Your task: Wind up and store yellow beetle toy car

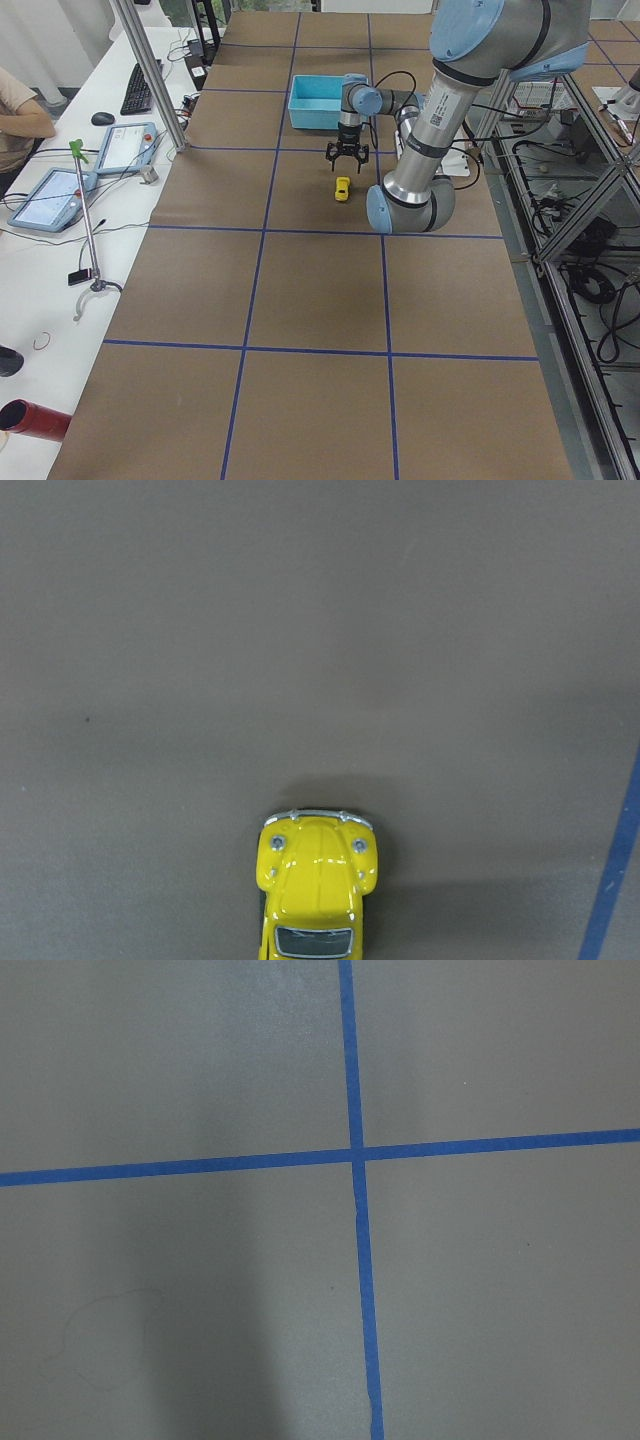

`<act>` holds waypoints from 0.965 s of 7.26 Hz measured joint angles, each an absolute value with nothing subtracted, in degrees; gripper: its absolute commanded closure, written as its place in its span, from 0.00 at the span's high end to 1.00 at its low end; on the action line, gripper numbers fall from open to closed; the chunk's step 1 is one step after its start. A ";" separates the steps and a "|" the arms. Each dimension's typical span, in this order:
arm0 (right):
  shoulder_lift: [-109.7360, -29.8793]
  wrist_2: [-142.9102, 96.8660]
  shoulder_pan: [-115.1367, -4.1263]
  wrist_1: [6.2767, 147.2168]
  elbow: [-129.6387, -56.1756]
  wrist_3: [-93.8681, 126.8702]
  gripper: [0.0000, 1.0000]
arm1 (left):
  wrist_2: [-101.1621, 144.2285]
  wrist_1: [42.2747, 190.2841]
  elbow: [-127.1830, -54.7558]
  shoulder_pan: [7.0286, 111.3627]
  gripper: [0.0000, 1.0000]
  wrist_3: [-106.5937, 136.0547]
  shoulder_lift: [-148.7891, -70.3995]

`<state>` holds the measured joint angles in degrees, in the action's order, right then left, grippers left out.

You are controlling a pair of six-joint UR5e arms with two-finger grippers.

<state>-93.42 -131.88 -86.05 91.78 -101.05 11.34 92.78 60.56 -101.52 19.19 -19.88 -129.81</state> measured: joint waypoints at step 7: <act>-93.43 -131.84 -86.04 91.80 -100.92 11.34 1.00 | 91.86 63.81 -96.39 17.87 0.88 -19.66 -130.60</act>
<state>-93.43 -131.84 -86.04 91.80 -100.92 11.34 91.86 63.81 -96.39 17.87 -19.66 -130.60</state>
